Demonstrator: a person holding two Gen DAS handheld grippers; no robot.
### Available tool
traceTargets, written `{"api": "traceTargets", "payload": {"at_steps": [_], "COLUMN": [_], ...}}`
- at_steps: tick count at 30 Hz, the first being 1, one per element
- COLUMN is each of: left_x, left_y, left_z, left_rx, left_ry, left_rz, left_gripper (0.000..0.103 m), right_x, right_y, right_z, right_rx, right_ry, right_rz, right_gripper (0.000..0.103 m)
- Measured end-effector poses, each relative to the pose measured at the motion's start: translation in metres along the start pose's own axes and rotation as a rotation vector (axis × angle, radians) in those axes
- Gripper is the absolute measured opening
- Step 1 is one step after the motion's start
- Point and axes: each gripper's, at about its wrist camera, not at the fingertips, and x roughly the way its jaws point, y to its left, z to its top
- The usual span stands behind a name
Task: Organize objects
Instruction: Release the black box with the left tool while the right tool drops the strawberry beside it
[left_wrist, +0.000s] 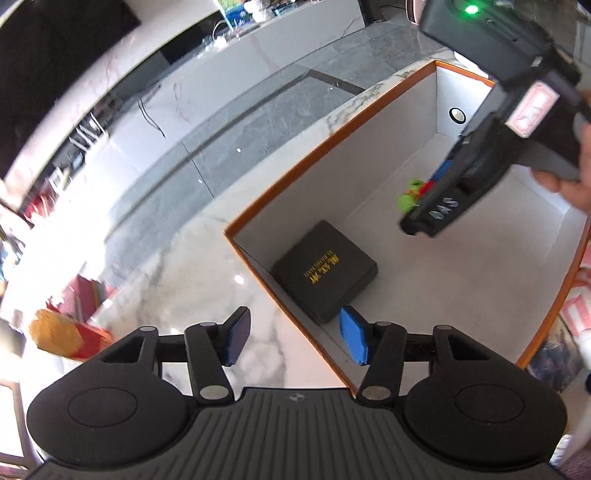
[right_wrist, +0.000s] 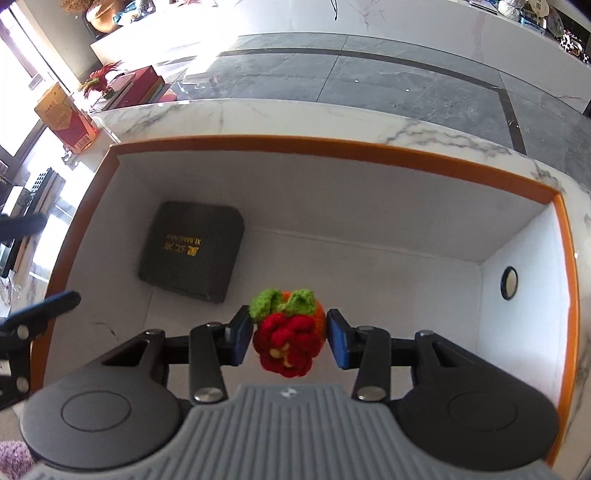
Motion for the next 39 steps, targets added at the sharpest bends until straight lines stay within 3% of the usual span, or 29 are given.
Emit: {"api": "traceTargets", "payload": {"at_steps": [4, 9, 15, 19, 24, 29, 34, 39], "left_x": [0.002, 0.002, 0.002, 0.001, 0.000, 0.000, -0.008, -0.039], "left_y": [0.002, 0.003, 0.006, 0.004, 0.004, 0.004, 0.005, 0.002], "left_z": [-0.007, -0.011, -0.013, -0.014, -0.013, -0.014, -0.016, -0.023], "left_rx": [-0.030, -0.027, -0.057, -0.056, -0.056, -0.066, -0.092, -0.157], "left_ry": [0.004, -0.006, -0.021, -0.027, -0.027, -0.031, -0.056, -0.135], "left_rz": [-0.055, -0.062, -0.080, -0.075, -0.070, -0.069, -0.061, -0.063], "left_gripper": [0.035, 0.029, 0.029, 0.029, 0.029, 0.029, 0.033, 0.043], "right_x": [0.015, 0.029, 0.027, 0.032, 0.044, 0.043, 0.026, -0.002], "right_y": [0.008, 0.020, 0.016, 0.013, 0.001, 0.004, 0.006, 0.010], "right_z": [0.014, 0.019, 0.023, 0.030, 0.034, 0.035, 0.033, 0.021], "right_rx": [0.031, 0.030, 0.040, 0.038, 0.141, 0.154, 0.122, 0.106], "right_ry": [0.019, 0.026, 0.006, -0.030, -0.013, -0.043, -0.063, -0.080], "right_rz": [0.040, 0.047, 0.048, -0.021, 0.072, 0.068, 0.065, 0.074], "right_gripper": [0.045, 0.045, 0.045, 0.047, 0.048, 0.049, 0.053, 0.053]}}
